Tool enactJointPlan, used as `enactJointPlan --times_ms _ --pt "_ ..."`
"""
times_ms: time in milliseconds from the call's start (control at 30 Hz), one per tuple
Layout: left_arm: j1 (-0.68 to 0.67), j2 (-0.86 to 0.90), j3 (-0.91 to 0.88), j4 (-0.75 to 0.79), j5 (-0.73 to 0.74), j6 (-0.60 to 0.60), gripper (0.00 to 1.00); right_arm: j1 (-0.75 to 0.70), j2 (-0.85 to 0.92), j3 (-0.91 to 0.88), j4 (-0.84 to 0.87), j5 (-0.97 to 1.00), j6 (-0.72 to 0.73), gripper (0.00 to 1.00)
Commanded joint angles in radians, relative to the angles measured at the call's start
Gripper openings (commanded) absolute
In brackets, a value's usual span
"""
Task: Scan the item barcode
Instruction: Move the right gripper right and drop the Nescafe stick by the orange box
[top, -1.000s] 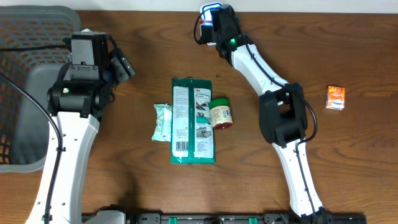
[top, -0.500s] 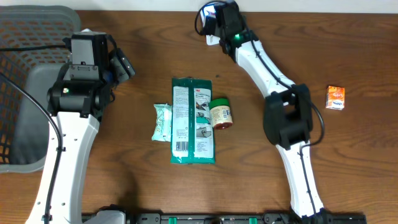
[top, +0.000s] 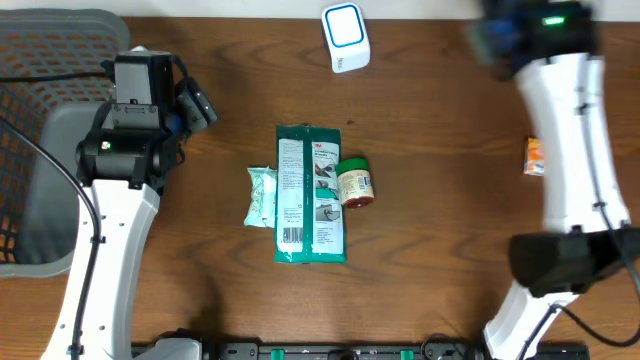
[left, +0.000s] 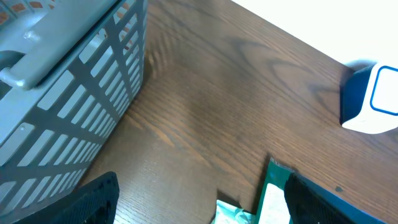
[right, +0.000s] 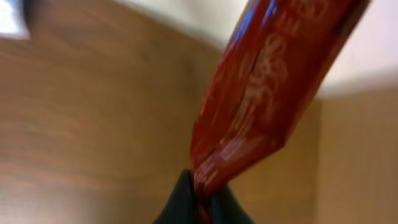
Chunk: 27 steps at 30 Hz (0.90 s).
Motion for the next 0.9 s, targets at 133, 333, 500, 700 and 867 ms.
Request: enactJointPlan --times_ms 133,333,500,700,867 --pt "0.003 0.002 0.012 0.000 -0.016 0.006 0.85 -0.300 0.098 -0.157 -0.019 -0.164 0.213 0.02" --pt "0.003 0.002 0.012 0.000 -0.016 0.006 0.85 -0.423 0.111 -0.311 0.033 -0.188 0.213 0.09" --pt "0.003 0.002 0.012 0.000 -0.016 0.006 0.85 -0.451 0.111 -0.388 0.080 -0.188 0.208 0.32" --pt "0.003 0.002 0.012 0.000 -0.016 0.006 0.85 -0.442 0.103 -0.406 0.073 -0.194 0.201 0.98" --pt "0.003 0.002 0.012 0.000 -0.016 0.006 0.85 -0.360 0.046 -0.369 0.025 -0.213 0.198 0.92"
